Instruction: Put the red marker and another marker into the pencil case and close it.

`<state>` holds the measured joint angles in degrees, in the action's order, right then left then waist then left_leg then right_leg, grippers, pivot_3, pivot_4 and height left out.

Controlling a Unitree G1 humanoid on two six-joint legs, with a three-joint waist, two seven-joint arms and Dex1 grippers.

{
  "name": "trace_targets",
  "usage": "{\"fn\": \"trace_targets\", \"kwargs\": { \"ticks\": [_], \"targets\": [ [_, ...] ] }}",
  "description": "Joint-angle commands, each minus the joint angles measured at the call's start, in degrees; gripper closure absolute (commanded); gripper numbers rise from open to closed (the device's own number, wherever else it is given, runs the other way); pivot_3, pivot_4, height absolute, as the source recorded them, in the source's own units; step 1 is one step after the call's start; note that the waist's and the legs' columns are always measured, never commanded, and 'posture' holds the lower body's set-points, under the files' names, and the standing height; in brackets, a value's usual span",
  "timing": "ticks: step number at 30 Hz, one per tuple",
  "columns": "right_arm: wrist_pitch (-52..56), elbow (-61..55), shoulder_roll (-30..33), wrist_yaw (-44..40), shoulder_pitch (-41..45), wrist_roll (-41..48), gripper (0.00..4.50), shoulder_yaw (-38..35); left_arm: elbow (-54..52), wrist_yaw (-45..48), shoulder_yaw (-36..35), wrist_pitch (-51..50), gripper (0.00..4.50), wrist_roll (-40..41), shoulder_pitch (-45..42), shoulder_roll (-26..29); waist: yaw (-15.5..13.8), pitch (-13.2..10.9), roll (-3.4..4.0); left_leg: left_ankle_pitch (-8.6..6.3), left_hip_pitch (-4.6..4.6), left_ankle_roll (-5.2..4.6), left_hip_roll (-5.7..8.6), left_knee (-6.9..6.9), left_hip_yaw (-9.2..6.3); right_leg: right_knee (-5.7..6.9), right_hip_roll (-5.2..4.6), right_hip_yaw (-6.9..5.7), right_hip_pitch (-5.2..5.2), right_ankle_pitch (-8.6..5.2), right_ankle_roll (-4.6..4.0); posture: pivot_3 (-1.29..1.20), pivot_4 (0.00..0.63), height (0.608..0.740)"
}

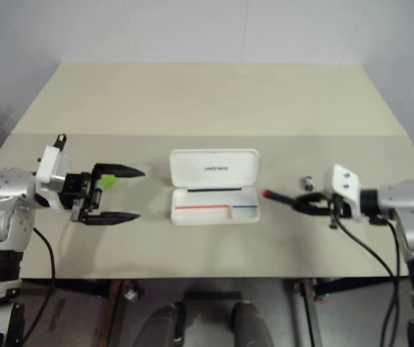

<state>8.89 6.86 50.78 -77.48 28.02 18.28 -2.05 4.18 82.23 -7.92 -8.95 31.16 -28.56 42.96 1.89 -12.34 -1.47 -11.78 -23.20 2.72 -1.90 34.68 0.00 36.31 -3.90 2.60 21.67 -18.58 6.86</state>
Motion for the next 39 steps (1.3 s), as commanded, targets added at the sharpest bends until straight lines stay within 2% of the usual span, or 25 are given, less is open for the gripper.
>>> {"fn": "trace_targets", "kwargs": {
  "ticks": [1,7,14,18,26,36,39],
  "targets": [
    [4.63,-6.71,-3.27,0.65,4.33,3.17,3.92,2.8,0.53,0.47,-1.03,1.72,0.0,-0.54,-0.25,1.38,-0.13,0.0,0.0,-0.02,-0.01,0.02,-0.01,0.0,-0.02,0.0,0.01,-0.01,0.0,0.0,0.0,0.0,0.15,0.74],
    [2.05,-3.8,-12.96,2.31,12.65,-2.76,3.92,12.31,0.74,-0.1,-1.46,2.77,0.0,-0.92,0.93,1.92,-0.22,0.0,0.0,-0.16,-0.11,-0.01,-0.01,-0.01,0.02,-0.11,-0.03,-0.02,0.08,-0.02,-0.02,0.0,0.15,0.74],
    [-4.86,5.96,-20.87,5.05,18.03,-10.05,3.92,18.03,-0.54,-1.3,-2.3,2.7,0.0,-0.83,2.12,2.47,-0.22,0.0,-0.01,-0.18,-0.34,-0.04,-0.01,-0.02,0.08,-0.02,-0.01,0.0,0.39,-0.02,-0.02,0.0,0.15,0.74],
    [-9.47,10.94,-21.61,4.85,19.41,-12.96,3.92,19.08,-1.82,-2.13,-2.84,2.48,0.0,-0.44,3.3,2.7,-0.24,0.01,-0.01,-0.18,-1.0,-0.04,-0.04,0.41,0.1,0.53,0.05,0.05,1.1,-0.02,-0.01,0.0,0.15,0.74],
    [-17.55,19.78,-20.6,5.25,21.89,-18.24,3.92,19.19,-3.87,-3.54,-3.18,1.92,0.0,0.2,4.95,2.65,-0.11,0.01,-0.01,-0.12,-0.91,-0.04,-0.04,0.49,0.12,0.75,0.1,0.12,1.09,-0.01,-0.01,0.0,0.15,0.74],
    [-17.8,20.92,-22.36,4.96,23.62,-17.43,3.92,18.26,-4.36,-4.19,-2.75,1.44,0.0,0.48,4.34,2.35,0.12,0.01,-0.01,-0.12,-0.9,-0.03,-0.14,0.47,0.12,0.75,0.21,0.16,1.09,-0.01,-0.01,0.0,0.15,0.74],
    [-16.93,20.75,-21.99,3.68,23.43,-17.3,2.87,18.52,-3.95,-4.18,-2.67,1.54,0.0,0.42,3.92,2.27,0.07,0.01,-0.01,-0.12,-0.9,-0.03,-0.13,0.48,0.13,0.75,0.2,0.16,1.09,-0.01,-0.01,0.0,0.15,0.74]
  ]
}}
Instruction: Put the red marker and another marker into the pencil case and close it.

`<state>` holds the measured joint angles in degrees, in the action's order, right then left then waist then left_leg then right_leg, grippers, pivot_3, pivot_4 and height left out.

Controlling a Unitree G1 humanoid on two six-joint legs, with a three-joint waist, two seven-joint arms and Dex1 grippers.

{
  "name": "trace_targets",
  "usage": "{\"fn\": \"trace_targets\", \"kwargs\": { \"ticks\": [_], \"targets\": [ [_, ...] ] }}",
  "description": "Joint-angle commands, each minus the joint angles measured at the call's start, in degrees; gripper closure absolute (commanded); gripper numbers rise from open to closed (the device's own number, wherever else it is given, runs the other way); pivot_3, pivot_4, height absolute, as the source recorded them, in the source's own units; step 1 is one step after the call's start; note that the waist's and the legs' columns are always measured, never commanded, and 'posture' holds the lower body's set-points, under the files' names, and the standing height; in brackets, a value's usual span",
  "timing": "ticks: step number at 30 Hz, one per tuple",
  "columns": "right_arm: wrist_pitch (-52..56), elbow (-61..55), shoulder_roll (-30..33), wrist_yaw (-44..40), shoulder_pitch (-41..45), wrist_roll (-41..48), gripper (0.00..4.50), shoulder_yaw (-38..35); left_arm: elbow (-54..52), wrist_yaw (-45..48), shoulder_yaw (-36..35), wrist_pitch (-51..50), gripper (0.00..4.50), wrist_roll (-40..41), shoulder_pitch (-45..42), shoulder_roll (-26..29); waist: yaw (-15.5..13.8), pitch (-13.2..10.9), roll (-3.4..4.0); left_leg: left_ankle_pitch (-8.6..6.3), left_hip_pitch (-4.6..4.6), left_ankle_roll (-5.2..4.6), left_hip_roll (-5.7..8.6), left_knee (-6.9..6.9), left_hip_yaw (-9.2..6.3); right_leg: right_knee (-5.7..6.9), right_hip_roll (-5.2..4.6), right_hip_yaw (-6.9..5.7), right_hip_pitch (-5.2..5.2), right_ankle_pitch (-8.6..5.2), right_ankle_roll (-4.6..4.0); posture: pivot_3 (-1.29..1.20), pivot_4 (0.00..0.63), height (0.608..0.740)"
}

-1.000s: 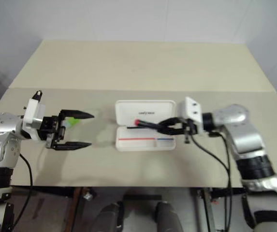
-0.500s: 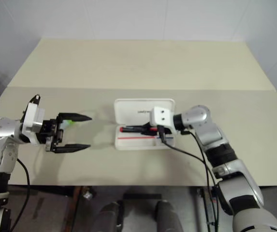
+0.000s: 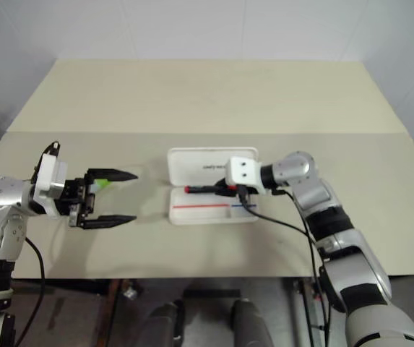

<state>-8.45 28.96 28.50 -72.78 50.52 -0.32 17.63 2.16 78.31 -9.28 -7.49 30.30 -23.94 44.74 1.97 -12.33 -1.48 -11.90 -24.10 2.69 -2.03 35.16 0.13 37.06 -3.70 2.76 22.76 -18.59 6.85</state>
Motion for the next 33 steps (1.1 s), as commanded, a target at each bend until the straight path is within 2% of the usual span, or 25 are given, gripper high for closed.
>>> {"fn": "trace_targets", "kwargs": {
  "ticks": [1,5,8,14,16,19,23,28,33],
  "targets": [
    [0.49,-1.4,0.32,-1.2,0.88,1.29,2.51,-1.17,-1.89,-0.27,-1.31,0.08,0.0,1.29,-0.74,0.48,-0.02,0.0,0.0,0.0,0.0,0.0,0.0,0.0,0.0,0.0,0.0,0.0,0.0,0.0,0.0,0.0,0.15,0.74],
    [1.13,-2.72,-0.04,-1.36,0.86,2.65,1.1,-2.15,-1.84,-0.3,-1.32,0.2,0.0,1.26,-0.83,0.43,0.04,0.0,0.0,0.0,0.0,0.0,0.0,0.0,0.0,0.02,0.01,0.01,0.0,0.0,0.0,0.0,0.15,0.74],
    [5.45,-5.69,-0.78,-1.7,0.84,6.38,0.08,-3.9,-1.98,-0.36,-1.33,0.16,0.0,1.27,-0.79,0.45,0.06,0.0,0.0,0.0,0.0,0.0,-0.01,0.0,0.0,0.02,0.01,0.0,0.0,0.0,0.0,0.0,0.15,0.74],
    [14.42,-13.29,-0.71,-4.51,-0.75,14.84,0.03,-7.01,-2.1,-0.66,-0.92,-0.25,0.0,0.19,-0.46,1.45,-0.11,0.0,0.0,0.0,0.0,0.0,-0.04,0.0,-0.01,0.03,0.02,0.0,0.0,0.0,0.0,0.0,0.15,0.74],
    [17.54,-17.95,-0.09,-7.54,-2.91,20.46,0.03,-8.66,-1.08,-1.74,-0.54,0.35,0.0,-2.53,-0.21,2.96,-0.18,0.0,0.0,0.0,0.0,0.0,-0.04,0.0,-0.01,0.03,0.02,0.0,0.0,0.0,0.0,0.0,0.15,0.74],
    [20.88,-24.33,0.42,-7.85,-5.9,26.16,0.03,-11.56,0.94,-5.48,-0.39,2.62,0.0,-8.36,0.22,5.33,-0.23,0.0,0.0,-0.01,-0.01,-0.01,-0.05,-0.02,-0.02,-0.01,0.03,-0.01,0.0,0.0,0.0,0.0,0.15,0.74],
    [21.76,-28.18,0.98,-5.18,-7.59,28.39,0.03,-14.26,1.87,-11.44,-1.32,1.54,0.0,-13.16,0.91,7.77,-0.14,0.0,0.0,-0.01,0.0,-0.01,-0.03,-0.01,0.02,-0.02,-0.01,0.02,0.0,0.01,-0.01,0.0,0.15,0.74],
    [21.78,-30.13,2.81,-3.38,-8.63,28.95,0.03,-16.97,4.23,-17.57,-1.62,-5.28,0.0,-17.24,1.5,11.14,-0.17,0.0,-0.01,-0.01,0.02,-0.01,-0.12,-0.03,0.02,-0.01,0.08,0.0,0.02,0.03,-0.07,0.0,0.15,0.74],
    [21.29,-30.74,3.94,-1.98,-8.56,29.74,0.03,-19.52,10.21,-21.42,-1.18,-9.72,0.0,-20.11,0.58,13.54,-0.12,0.0,-0.01,-0.02,0.01,-0.02,-0.13,-0.06,0.08,-0.03,0.08,0.03,0.05,0.03,-0.07,0.0,0.15,0.74]
  ]
}}
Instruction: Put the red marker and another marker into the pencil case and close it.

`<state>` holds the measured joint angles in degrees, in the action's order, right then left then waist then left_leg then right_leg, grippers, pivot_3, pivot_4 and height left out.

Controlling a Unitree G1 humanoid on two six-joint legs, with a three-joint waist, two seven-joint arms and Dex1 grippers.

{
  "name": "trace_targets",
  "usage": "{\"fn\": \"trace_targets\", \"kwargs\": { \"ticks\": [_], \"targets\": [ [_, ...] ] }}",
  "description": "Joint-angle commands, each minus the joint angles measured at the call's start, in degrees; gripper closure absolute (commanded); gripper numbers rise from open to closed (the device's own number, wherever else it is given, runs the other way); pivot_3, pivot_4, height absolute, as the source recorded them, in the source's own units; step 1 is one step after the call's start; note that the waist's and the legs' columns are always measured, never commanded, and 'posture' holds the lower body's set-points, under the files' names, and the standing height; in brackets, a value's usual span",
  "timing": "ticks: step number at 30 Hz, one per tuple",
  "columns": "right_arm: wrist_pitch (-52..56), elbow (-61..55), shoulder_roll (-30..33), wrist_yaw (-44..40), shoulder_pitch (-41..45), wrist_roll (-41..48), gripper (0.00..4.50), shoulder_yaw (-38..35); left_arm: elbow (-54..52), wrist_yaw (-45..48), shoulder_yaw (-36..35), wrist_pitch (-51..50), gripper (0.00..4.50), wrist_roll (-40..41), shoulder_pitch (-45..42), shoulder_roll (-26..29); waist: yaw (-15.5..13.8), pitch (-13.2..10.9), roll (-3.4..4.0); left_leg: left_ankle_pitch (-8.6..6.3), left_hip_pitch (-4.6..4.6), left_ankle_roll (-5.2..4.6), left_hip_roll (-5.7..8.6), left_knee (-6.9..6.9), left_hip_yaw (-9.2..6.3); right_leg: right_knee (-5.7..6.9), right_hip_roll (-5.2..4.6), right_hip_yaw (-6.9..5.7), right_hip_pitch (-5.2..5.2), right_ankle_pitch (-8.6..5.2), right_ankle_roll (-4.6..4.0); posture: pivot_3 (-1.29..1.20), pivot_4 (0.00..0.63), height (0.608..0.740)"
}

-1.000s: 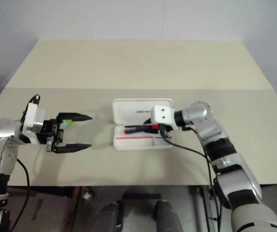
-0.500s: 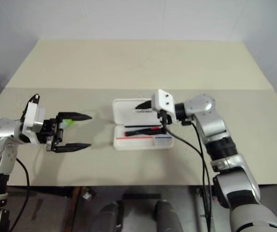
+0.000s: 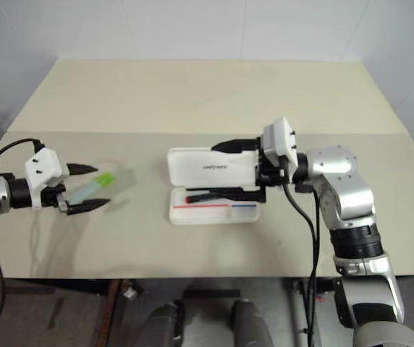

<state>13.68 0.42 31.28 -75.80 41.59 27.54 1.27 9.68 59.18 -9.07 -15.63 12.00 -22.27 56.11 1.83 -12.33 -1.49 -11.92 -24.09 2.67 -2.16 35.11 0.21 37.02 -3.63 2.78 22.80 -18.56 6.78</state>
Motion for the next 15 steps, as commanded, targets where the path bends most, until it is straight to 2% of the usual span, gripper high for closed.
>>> {"fn": "trace_targets", "kwargs": {
  "ticks": [1,7,15],
  "targets": [
    [-0.69,-2.48,1.33,1.23,0.41,2.14,0.03,-3.43,4.08,-2.28,-1.11,-1.49,0.0,-2.25,-1.54,2.59,-0.01,0.0,0.0,0.0,0.0,0.0,-0.01,0.0,0.0,0.0,0.01,0.0,0.01,0.0,0.0,0.0,0.15,0.74],
    [0.82,-5.42,2.48,2.27,-0.72,3.64,0.03,-3.78,13.52,-0.94,2.2,-0.8,0.0,-5.17,-7.0,3.47,-0.24,0.01,-0.02,0.0,-0.02,0.0,0.0,0.0,0.01,-0.01,-0.01,-0.02,0.02,0.0,0.0,0.0,0.15,0.74],
    [2.3,-8.58,3.25,4.81,-2.44,4.47,0.03,-3.92,27.39,2.26,8.79,1.28,0.0,-9.4,-15.96,0.78,-0.24,0.02,-0.04,0.0,-0.04,0.0,0.02,0.0,0.03,-0.01,0.0,-0.02,0.02,0.0,0.0,0.0,0.15,0.74]
  ]
}}
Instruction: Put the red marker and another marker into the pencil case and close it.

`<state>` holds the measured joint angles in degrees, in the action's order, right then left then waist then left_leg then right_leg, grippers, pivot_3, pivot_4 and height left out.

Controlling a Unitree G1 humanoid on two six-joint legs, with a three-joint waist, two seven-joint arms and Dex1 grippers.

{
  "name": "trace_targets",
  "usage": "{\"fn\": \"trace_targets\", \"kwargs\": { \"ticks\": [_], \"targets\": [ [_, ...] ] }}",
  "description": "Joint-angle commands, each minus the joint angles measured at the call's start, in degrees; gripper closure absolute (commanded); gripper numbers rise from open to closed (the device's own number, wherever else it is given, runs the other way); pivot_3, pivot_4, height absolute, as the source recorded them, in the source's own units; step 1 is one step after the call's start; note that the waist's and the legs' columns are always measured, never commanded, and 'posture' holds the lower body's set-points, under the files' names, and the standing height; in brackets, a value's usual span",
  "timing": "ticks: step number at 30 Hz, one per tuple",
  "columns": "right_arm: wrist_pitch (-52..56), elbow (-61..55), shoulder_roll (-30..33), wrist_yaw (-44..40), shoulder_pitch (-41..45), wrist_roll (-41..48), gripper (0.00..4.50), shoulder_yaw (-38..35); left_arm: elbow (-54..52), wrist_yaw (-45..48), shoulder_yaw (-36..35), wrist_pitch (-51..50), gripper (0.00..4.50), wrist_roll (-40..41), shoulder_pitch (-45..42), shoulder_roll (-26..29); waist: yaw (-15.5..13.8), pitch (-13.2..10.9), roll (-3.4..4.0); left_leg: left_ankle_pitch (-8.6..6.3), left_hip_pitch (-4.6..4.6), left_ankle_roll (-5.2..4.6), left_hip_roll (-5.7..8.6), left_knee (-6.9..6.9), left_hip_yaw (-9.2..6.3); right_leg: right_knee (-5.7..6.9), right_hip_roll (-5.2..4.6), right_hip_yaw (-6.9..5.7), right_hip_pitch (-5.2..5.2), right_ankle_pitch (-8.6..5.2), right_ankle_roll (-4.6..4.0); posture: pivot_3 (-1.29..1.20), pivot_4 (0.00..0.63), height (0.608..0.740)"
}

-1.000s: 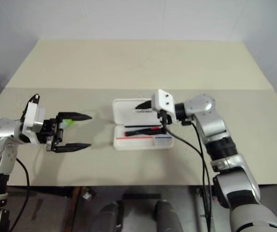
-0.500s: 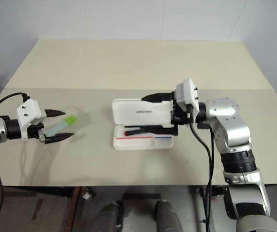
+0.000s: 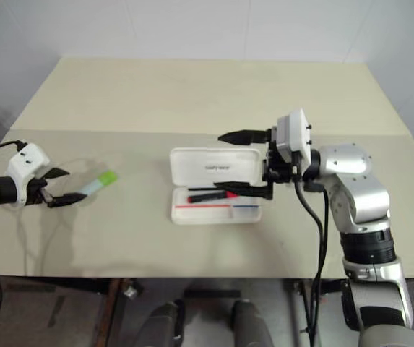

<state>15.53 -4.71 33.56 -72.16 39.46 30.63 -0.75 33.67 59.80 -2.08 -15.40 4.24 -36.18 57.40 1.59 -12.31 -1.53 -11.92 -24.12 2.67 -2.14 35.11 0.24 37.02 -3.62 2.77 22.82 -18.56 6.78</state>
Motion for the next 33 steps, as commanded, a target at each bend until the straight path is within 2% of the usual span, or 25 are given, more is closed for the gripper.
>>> {"fn": "trace_targets", "kwargs": {
  "ticks": [1,4,6,15,22,26,33],
  "targets": [
    [0.55,-3.75,1.07,1.42,-0.45,1.46,0.03,-1.89,4.52,2.07,2.5,1.4,0.0,-2.1,-2.68,-0.78,0.08,0.0,0.0,0.0,0.0,0.0,0.0,0.0,0.01,0.01,0.0,0.0,0.0,0.0,0.0,0.0,0.15,0.74],
    [0.98,-4.55,1.37,2.27,-0.8,1.61,0.03,-2.12,7.27,3.11,3.94,1.21,0.0,-2.98,-4.59,-1.69,0.08,0.01,-0.01,0.0,0.01,0.0,-0.01,0.0,0.04,0.02,0.02,0.03,0.02,0.0,0.0,0.0,0.15,0.74],
    [1.04,-4.93,1.59,2.69,-1.05,1.65,0.0,-2.3,8.75,2.94,4.55,1.61,0.44,-3.87,-5.46,-2.09,0.01,0.01,-0.01,0.0,0.01,0.0,-0.01,0.01,0.03,0.04,0.02,0.02,0.01,0.0,0.0,0.0,0.15,0.74],
    [0.58,-5.53,2.32,3.79,-2.11,1.8,0.0,-2.59,11.42,2.1,4.15,3.64,3.34,-4.67,-5.66,-1.76,0.09,0.01,-0.02,0.06,0.13,0.0,-0.01,0.12,0.03,0.35,0.02,0.05,0.01,0.02,-0.03,0.0,0.15,0.74],
    [-0.54,-3.67,2.68,3.07,-2.5,1.4,0.0,-2.75,10.6,1.94,3.16,6.49,3.41,-4.56,-4.66,-1.13,0.11,0.01,-0.02,0.1,0.21,-0.01,-0.03,0.12,0.11,0.39,0.02,0.13,0.01,0.06,-0.1,0.0,0.15,0.74],
    [-2.38,-1.25,3.73,1.85,-3.9,0.46,0.0,-3.14,7.81,5.26,1.72,11.0,3.41,-2.19,-4.04,-0.24,0.08,0.03,-0.06,0.1,0.17,-0.01,-0.04,0.11,0.11,0.33,0.01,0.13,0.01,0.05,-0.1,0.0,0.15,0.74],
    [-4.72,0.19,5.54,0.93,-7.51,-0.68,0.0,-3.75,-2.95,10.24,1.7,4.73,3.41,-0.67,-3.32,2.02,0.04,0.03,-0.08,0.09,-0.02,-0.02,-0.03,0.08,0.15,0.28,0.01,0.13,0.19,0.05,-0.09,0.0,0.15,0.74]
  ]
}}
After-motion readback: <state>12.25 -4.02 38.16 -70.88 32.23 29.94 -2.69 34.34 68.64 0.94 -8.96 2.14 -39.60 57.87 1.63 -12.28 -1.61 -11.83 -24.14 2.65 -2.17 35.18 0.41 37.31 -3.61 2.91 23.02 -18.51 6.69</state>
